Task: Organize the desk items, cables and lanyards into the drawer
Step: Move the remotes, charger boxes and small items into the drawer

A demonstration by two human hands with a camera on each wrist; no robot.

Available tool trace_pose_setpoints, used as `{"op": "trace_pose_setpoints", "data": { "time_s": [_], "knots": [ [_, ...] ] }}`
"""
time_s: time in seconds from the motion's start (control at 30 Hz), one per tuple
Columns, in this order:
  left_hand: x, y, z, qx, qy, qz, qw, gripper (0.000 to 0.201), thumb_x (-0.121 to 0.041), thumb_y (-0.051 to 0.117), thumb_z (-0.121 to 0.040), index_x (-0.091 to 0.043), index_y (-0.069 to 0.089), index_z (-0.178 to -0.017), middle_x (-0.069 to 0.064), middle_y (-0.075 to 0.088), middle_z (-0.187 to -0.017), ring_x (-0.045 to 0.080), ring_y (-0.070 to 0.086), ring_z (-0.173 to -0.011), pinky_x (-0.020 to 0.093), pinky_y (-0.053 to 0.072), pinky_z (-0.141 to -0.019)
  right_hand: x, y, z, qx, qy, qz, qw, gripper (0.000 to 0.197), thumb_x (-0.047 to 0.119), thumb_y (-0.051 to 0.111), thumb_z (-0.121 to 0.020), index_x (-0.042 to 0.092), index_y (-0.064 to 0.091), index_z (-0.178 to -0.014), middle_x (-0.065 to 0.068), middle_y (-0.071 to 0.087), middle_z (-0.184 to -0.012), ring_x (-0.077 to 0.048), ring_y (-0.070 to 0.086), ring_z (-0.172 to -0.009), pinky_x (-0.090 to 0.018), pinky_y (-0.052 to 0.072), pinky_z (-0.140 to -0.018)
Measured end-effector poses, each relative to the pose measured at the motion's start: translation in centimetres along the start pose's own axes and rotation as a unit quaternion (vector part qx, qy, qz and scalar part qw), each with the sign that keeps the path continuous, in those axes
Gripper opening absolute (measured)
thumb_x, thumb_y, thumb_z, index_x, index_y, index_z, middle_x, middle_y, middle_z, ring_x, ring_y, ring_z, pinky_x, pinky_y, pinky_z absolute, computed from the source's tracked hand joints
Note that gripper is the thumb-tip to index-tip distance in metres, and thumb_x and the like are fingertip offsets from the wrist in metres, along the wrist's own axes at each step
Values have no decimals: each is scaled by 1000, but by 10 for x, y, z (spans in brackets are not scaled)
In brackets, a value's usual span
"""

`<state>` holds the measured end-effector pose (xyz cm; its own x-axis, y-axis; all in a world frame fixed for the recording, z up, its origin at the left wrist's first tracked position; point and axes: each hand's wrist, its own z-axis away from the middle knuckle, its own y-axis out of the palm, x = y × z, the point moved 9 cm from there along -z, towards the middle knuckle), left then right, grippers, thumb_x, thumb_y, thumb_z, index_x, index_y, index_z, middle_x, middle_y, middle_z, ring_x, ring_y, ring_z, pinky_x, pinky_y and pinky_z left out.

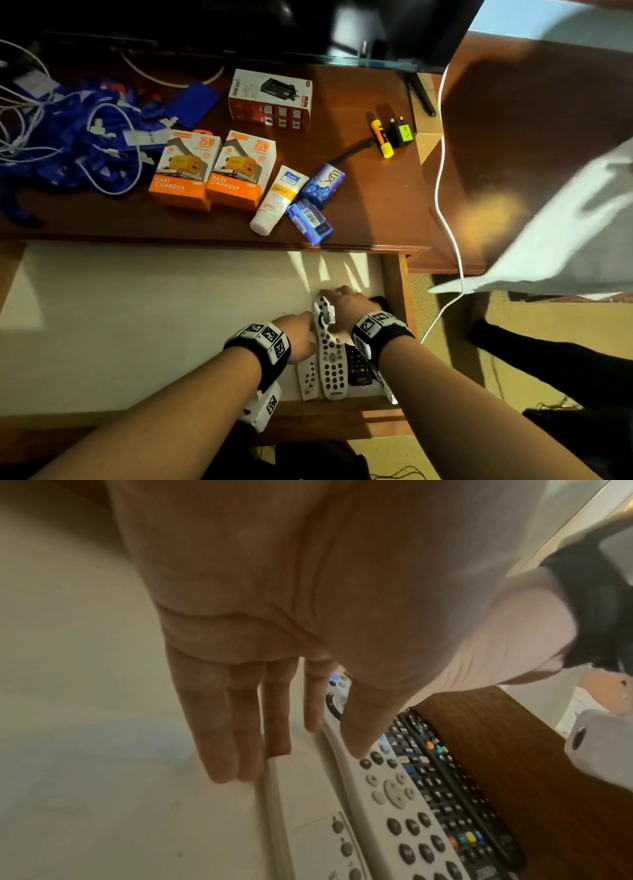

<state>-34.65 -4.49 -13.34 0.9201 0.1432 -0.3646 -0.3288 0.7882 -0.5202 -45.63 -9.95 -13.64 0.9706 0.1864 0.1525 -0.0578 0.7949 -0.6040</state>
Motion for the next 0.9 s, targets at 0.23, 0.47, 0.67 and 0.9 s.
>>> {"op": "trace_pose_setpoints", "data": {
  "time_s": [0.23,0.47,0.67,0.9],
  "knots": [
    [0,-2,-5,22,-22,22,999,39,-36,64,-98,-10,64,-127,10,69,-126,28,65,-115,34,52,-92,-17,-5,-3,0,12,-34,999,86,13,70,-86,31,23,-155,-11,50,-137,-37,59,-123,-47,52,-95],
    [3,-14,-16,-34,-13,125,991,76,-40,71,-88,-23,31,-150,7,69,-119,27,68,-102,38,56,-89,-21,-8,1,-2,18,-27,999,61,9,58,-91,16,34,-146,-10,67,-115,-30,66,-99,-37,53,-73],
    [-9,-10,-41,-35,45,94,994,78,-47,66,-80,-50,31,-149,0,70,-128,23,70,-108,40,59,-93,-31,-12,0,-24,70,-9,997,62,20,66,-90,9,34,-142,-22,46,-139,-44,46,-131,-54,50,-102],
    [-8,-9,-41,-35,56,65,996,91,-42,66,-82,-44,19,-160,4,65,-139,27,66,-120,38,54,-101,-34,4,12,30,75,24,996,33,5,60,-91,2,63,-123,-19,60,-130,-33,62,-119,-37,55,-96]
  ]
}}
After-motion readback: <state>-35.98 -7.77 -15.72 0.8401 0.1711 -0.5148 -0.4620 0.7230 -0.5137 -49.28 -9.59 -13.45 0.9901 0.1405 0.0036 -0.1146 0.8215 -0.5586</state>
